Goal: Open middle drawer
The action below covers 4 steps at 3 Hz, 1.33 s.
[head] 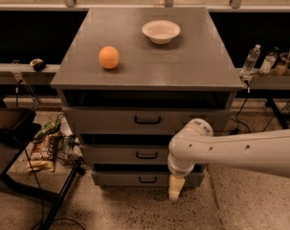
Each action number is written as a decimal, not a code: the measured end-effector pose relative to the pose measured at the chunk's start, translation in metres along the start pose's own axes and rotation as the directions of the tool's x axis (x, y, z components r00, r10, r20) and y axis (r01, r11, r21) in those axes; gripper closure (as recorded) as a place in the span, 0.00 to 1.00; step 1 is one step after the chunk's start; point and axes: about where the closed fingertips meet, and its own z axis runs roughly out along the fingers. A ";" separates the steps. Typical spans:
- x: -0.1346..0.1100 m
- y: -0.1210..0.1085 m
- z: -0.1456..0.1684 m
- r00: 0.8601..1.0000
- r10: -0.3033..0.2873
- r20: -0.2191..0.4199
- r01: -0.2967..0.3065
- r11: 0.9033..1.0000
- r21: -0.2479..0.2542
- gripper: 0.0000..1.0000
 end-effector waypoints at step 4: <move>0.012 -0.079 0.086 0.998 0.024 -0.065 -0.019 0.998 0.066 0.17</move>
Offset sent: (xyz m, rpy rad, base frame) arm 0.0937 -0.0189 -0.0570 -0.1002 -0.0963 -0.0107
